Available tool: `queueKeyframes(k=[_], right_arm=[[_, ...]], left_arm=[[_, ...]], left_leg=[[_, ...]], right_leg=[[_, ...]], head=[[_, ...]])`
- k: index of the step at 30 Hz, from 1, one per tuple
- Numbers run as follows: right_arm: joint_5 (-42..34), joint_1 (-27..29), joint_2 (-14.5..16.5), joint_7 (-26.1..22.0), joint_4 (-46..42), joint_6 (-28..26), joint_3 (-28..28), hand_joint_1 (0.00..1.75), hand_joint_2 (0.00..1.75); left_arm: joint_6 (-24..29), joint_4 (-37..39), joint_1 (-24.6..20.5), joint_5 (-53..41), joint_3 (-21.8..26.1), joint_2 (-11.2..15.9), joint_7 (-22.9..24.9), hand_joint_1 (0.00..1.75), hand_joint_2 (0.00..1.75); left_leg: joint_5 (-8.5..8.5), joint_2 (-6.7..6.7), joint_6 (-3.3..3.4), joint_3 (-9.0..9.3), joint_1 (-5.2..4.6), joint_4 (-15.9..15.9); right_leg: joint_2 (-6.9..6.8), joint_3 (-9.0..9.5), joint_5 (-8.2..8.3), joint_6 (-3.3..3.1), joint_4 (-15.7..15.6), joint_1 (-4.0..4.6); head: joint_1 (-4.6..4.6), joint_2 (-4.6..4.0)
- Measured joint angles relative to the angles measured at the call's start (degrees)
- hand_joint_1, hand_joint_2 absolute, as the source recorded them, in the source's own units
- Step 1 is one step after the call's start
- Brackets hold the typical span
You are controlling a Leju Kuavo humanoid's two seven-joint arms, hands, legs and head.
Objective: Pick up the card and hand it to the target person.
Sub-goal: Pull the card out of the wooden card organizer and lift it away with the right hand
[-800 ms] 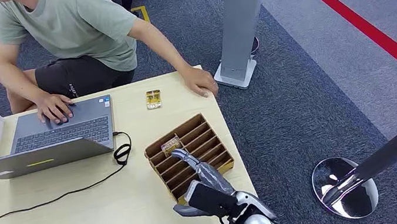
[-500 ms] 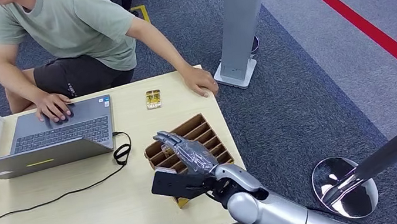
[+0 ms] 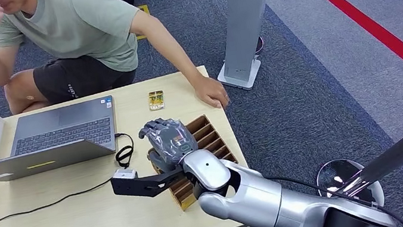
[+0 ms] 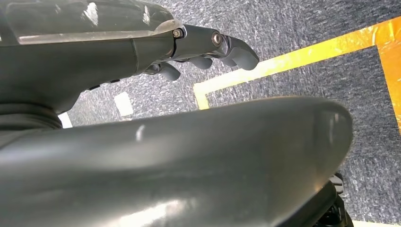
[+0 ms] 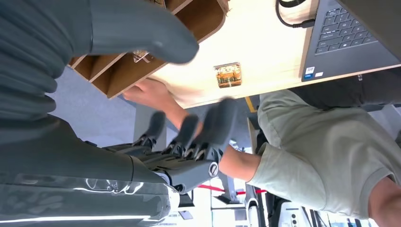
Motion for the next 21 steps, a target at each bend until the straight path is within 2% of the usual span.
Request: queueKeyframes(k=[6, 8, 10, 12, 21], right_arm=[[2.26, -0.49, 0.26, 1.83, 1.13, -0.61, 0.87, 1.41, 1.75], [2.71, -0.42, 0.25, 2.44, 1.23, -0.84, 1.05, 1.30, 1.75], [2.99, -0.32, 0.23, 2.89, 1.23, -1.08, 1.11, 1.07, 1.75], [3.20, -0.22, 0.21, 3.27, 1.22, -1.15, 1.15, 0.92, 1.75], [3.21, 0.36, 0.18, 4.00, 1.27, -0.70, 1.35, 0.80, 1.75]], left_arm=[[0.08, 0.00, 0.01, 0.10, 0.00, -0.09, 0.14, 0.00, 0.00], [0.13, 0.00, 0.01, 0.11, 0.00, -0.10, 0.18, 0.00, 0.00], [0.25, 0.00, 0.02, 0.11, 0.00, -0.10, 0.19, 0.00, 0.00], [0.35, 0.00, 0.03, 0.15, 0.00, -0.10, 0.19, 0.00, 0.00], [0.53, 0.00, 0.43, 0.84, 0.00, -0.10, 0.19, 0.00, 0.00]], left_leg=[[0.00, 0.00, 0.00, 0.01, 0.00, 0.00], [0.00, 0.00, 0.00, 0.02, 0.00, 0.00], [0.00, 0.00, 0.00, 0.02, 0.00, 0.00], [0.00, 0.01, 0.00, 0.02, 0.00, 0.00], [0.00, 0.01, 0.00, 0.01, 0.00, 0.00]], right_leg=[[0.00, -0.01, 0.00, 0.00, -0.01, 0.00], [0.00, -0.01, 0.00, 0.00, -0.01, 0.00], [0.00, -0.01, 0.00, 0.00, -0.01, 0.00], [0.00, -0.01, 0.00, 0.00, -0.01, 0.00], [0.01, -0.02, 0.00, 0.00, -0.01, 0.00]], head=[[0.00, 0.00], [0.00, 0.00], [0.00, 0.00], [0.00, 0.00], [0.00, 0.00]])
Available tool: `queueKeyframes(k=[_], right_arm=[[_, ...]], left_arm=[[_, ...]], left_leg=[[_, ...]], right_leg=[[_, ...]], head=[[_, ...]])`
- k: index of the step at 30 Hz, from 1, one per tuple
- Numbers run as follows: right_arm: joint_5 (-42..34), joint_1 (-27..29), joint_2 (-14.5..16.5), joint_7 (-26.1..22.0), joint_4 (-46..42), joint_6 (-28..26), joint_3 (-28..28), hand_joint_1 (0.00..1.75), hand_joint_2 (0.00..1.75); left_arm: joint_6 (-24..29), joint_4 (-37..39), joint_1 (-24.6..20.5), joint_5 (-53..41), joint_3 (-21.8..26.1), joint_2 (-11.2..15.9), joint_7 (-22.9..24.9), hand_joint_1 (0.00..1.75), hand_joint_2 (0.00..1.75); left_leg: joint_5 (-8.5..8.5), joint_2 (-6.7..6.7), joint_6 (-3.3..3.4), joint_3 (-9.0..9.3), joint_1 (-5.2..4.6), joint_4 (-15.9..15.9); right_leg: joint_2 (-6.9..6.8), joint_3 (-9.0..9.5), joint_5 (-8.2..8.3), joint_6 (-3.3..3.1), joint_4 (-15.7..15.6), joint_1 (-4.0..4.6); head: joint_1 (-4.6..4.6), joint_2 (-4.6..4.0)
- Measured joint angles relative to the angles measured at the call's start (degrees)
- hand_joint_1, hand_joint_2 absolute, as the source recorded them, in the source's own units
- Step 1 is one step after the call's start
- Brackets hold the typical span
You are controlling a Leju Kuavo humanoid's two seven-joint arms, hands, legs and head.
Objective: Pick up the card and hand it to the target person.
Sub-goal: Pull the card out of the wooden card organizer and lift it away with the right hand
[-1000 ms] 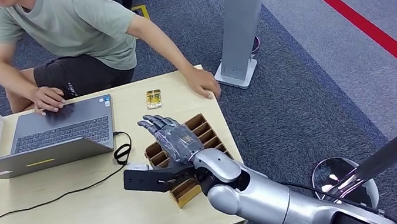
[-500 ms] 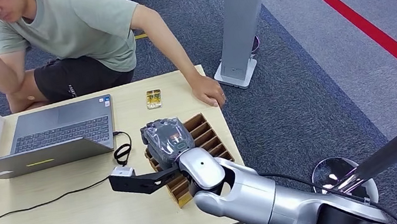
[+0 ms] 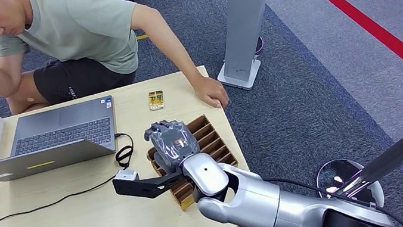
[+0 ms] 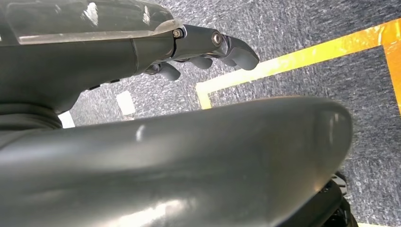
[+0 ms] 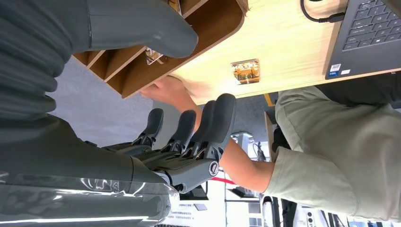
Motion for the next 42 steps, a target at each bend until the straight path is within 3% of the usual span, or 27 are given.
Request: queueKeyframes(k=[3, 7, 10, 21, 26, 36, 42], right_arm=[[0.00, 0.16, 0.03, 0.04, 0.22, -0.34, 0.09, 0.83, 1.75], [0.03, 0.30, 0.04, 0.05, 0.44, -0.57, 0.12, 1.03, 1.75], [-0.10, 0.49, 0.06, 0.08, 0.66, -0.54, 0.13, 1.05, 1.75], [-0.57, 1.21, 0.06, 0.16, 1.29, -0.78, -0.11, 0.92, 1.75], [-0.07, 1.78, -0.03, 0.20, 1.54, -0.67, -0.48, 0.73, 1.75], [2.43, 2.80, -0.17, 0.21, 2.04, -0.01, -2.54, 0.73, 1.75], [3.65, 3.88, -0.61, 0.23, 2.01, 0.86, -4.69, 0.83, 1.75]], left_arm=[[0.01, 0.00, 0.18, 0.41, 0.00, 0.00, 0.00, 0.00, 0.00], [-0.01, 0.00, 0.30, 0.73, 0.00, 0.00, 0.00, 0.00, 0.00], [-0.02, 0.00, 0.34, 0.91, 0.00, 0.00, 0.00, 0.00, 0.00], [-0.02, 0.00, 0.55, 1.09, 0.00, 0.00, -0.01, 0.00, 0.00], [-0.02, 0.00, 0.60, 0.76, 0.00, -0.03, -0.03, 0.00, 0.00], [-0.08, 0.00, 0.62, 0.27, 0.00, -0.14, -0.04, 0.00, 0.00], [-0.08, 0.00, 0.65, -0.16, 0.00, -0.17, -0.04, 0.00, 0.00]], left_leg=[[0.00, 0.00, 0.00, 0.00, 0.00, 0.00], [0.00, 0.00, 0.00, 0.00, 0.00, 0.00], [0.00, 0.00, 0.00, 0.00, 0.00, 0.00], [0.00, 0.00, 0.00, 0.01, 0.00, 0.00], [0.00, 0.00, 0.00, 0.01, 0.00, 0.00], [0.00, 0.00, 0.00, 0.01, 0.00, 0.00], [0.00, 0.00, 0.00, 0.01, 0.00, 0.01]], right_leg=[[0.00, 0.00, 0.00, 0.00, 0.00, 0.00], [0.00, 0.00, 0.00, 0.00, 0.00, 0.00], [0.00, 0.00, 0.00, 0.00, 0.00, 0.00], [0.00, 0.00, 0.00, 0.00, 0.00, 0.00], [0.00, -0.01, 0.00, 0.00, 0.00, 0.00], [0.01, -0.02, 0.00, 0.00, -0.01, 0.00], [0.01, -0.02, 0.00, 0.00, -0.01, 0.00]], head=[[0.00, 0.00], [0.00, 0.00], [0.00, 0.00], [0.00, 0.00], [0.00, 0.00], [0.00, 0.00], [0.01, 0.00]])
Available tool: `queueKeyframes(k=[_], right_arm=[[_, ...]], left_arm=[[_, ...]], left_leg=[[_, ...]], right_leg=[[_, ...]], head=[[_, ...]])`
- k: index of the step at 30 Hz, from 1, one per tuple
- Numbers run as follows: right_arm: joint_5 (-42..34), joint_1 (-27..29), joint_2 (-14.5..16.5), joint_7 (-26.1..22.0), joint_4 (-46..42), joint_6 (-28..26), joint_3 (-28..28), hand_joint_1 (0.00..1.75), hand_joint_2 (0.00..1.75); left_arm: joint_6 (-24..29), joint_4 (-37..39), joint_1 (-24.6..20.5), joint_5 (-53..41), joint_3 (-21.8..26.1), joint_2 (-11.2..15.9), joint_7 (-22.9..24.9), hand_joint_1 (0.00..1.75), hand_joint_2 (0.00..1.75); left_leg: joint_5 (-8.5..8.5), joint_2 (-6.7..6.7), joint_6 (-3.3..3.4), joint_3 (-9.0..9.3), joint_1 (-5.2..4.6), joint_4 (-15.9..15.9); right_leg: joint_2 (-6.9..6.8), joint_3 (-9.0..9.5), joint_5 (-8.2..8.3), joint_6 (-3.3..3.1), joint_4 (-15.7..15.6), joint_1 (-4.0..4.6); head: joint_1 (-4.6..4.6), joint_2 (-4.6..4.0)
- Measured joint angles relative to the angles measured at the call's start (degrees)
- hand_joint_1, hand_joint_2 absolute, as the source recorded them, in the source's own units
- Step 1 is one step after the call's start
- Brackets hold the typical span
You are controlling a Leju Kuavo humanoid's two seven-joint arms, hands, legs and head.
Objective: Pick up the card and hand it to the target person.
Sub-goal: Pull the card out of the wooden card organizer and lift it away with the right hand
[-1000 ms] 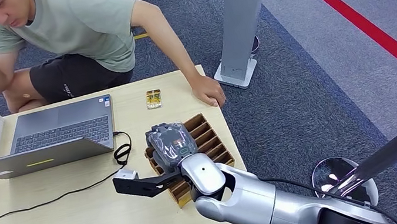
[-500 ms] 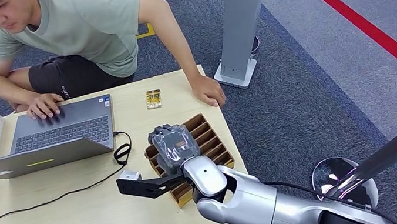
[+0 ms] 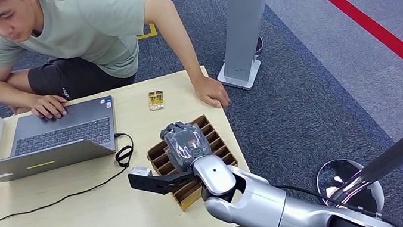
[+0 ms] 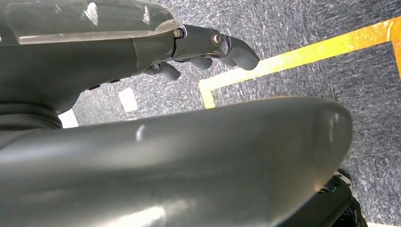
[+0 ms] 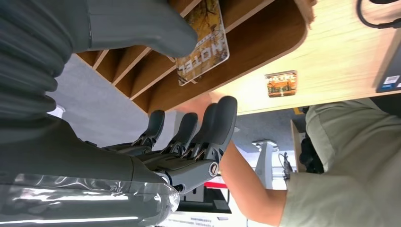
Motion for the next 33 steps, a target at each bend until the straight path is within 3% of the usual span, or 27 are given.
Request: queueKeyframes(k=[33], right_arm=[[-4.79, 0.81, -0.45, -0.01, -0.34, 0.28, -0.89, 0.80, 1.75]], left_arm=[[-0.05, 0.00, 0.01, 0.23, 0.00, -0.11, 0.02, 0.00, 0.00]], left_leg=[[0.00, 0.00, 0.00, -0.02, 0.00, 0.00]], right_leg=[[0.00, 0.00, 0.00, 0.00, 0.00, 0.00]], head=[[-0.01, 0.00]])
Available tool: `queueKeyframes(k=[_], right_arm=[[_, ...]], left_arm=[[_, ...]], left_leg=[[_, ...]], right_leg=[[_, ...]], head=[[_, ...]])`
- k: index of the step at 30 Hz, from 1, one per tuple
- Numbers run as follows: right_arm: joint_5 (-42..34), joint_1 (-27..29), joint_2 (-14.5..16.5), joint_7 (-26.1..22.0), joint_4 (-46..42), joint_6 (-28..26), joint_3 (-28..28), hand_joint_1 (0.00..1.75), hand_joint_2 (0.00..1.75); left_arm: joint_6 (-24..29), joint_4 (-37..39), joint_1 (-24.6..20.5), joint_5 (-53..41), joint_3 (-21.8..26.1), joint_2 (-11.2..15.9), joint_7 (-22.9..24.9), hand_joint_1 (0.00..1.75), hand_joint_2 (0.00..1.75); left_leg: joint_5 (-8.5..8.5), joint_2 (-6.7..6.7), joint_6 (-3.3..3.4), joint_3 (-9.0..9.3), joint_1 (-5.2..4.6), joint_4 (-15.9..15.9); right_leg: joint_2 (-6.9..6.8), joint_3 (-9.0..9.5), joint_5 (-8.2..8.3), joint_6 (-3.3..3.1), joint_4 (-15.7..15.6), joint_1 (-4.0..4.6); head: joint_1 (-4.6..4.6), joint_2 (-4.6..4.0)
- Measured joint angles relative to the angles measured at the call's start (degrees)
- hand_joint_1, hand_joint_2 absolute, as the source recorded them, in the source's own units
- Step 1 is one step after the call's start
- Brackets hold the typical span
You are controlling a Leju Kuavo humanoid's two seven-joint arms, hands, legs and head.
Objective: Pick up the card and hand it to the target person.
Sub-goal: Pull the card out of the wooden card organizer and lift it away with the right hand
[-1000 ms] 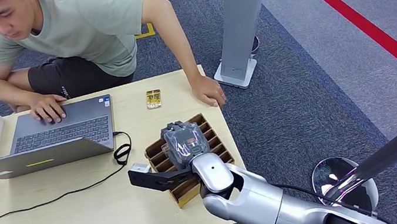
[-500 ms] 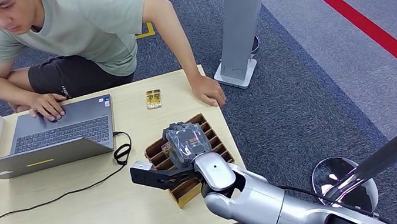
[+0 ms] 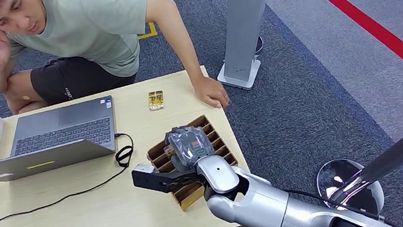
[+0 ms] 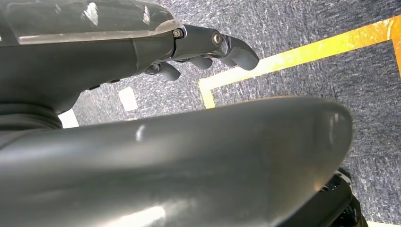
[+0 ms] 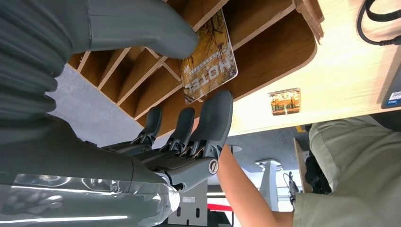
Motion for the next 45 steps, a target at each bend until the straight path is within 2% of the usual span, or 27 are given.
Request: queueKeyframes(k=[14, 31, 40, 44, 45], right_arm=[[-0.93, -0.01, 0.02, 0.00, 0.63, 0.06, 0.90, 0.82, 1.75], [-1.09, 0.86, -0.55, 0.00, 0.91, 0.05, 0.98, 0.73, 1.75], [-1.05, 0.97, -0.90, 0.00, 0.91, -0.04, 0.97, 0.89, 1.75], [-1.07, 0.93, -0.90, -0.02, 0.90, -0.35, 0.96, 1.25, 1.75], [-1.07, 0.92, -0.90, -0.03, 0.88, -0.51, 0.95, 1.27, 1.75]], left_arm=[[0.05, 0.00, 0.00, 0.16, 0.00, -0.04, 0.09, 0.00, 0.00], [-0.01, 0.00, 0.00, -0.43, 0.00, -0.07, 0.03, 0.00, 0.00], [-0.04, 0.00, 0.00, -0.56, 0.00, -0.07, 0.00, 0.00, 0.00], [-0.04, 0.00, 0.00, -0.56, 0.00, -0.07, 0.00, 0.00, 0.00], [-0.04, 0.00, 0.00, -0.56, 0.00, -0.07, 0.00, 0.00, 0.00]], left_leg=[[0.00, 0.00, 0.00, 0.01, 0.00, 0.00], [0.00, 0.00, 0.00, 0.02, 0.00, 0.00], [0.00, 0.00, 0.00, 0.03, 0.00, 0.00], [0.00, 0.00, 0.00, 0.03, 0.00, 0.00], [0.00, 0.00, 0.00, 0.02, 0.00, 0.00]], right_leg=[[0.00, 0.00, 0.00, 0.00, 0.00, 0.00], [0.00, 0.00, 0.00, 0.00, 0.00, 0.00], [0.00, 0.01, 0.00, 0.00, 0.00, 0.00], [0.00, 0.01, 0.00, 0.00, 0.00, 0.00], [0.00, 0.01, 0.00, 0.00, 0.00, 0.00]], head=[[0.00, 0.00], [0.00, 0.00], [0.00, 0.00], [0.00, -0.01], [0.00, -0.01]])
